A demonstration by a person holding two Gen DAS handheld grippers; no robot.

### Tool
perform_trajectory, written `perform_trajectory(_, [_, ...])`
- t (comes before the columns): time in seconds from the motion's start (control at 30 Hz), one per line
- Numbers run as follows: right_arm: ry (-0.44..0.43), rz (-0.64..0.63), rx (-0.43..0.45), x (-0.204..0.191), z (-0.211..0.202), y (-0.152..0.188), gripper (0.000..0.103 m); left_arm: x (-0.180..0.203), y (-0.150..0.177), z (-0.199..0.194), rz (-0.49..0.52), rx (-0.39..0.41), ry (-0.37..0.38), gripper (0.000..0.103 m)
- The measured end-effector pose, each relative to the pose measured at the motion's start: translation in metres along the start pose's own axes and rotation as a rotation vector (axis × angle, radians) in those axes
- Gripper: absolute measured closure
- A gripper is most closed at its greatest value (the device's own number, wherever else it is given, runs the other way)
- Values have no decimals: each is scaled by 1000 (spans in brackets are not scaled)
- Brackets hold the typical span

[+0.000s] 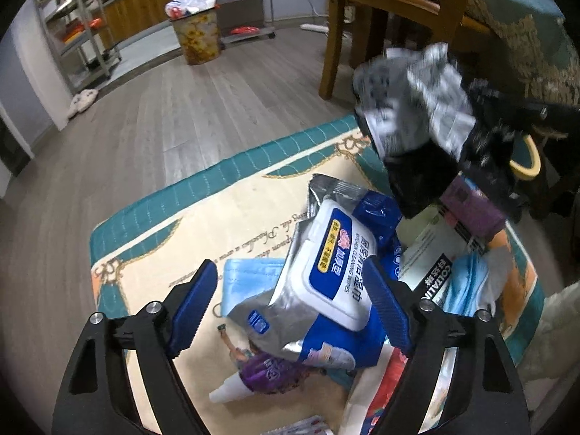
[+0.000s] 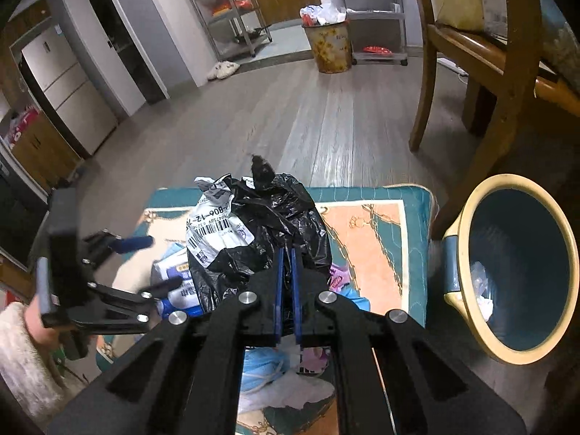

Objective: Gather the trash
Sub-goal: 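Grasp the blue-and-white wipes pack with the left gripper while the right lifts the black bag, then carry the wipes pack and black bag to the wastebasket and release both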

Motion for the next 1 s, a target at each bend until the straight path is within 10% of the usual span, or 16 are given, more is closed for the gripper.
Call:
perform_trajectory(0.27, [-25, 15, 3, 10, -6, -5, 99, 8, -2, 22, 46, -75, 26, 35])
perform_trajectory(0.6, [-33, 5, 38, 9, -20, -14, 99, 25, -4, 2, 91, -68, 53, 83])
perform_trajectory(1.0, [-17, 29, 120, 23, -60, -26, 99, 36, -20, -51, 90, 46, 69, 88])
Point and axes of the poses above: each gripper's, at about its wrist camera, not at the fingertips, and z roughly the way its jaws point, x to its right, y to its underside, the point moved 2 cm from there along z, roughly the way its jaws point, and after that the axes turned 6 degrees about -x, right-handed, at the moved point
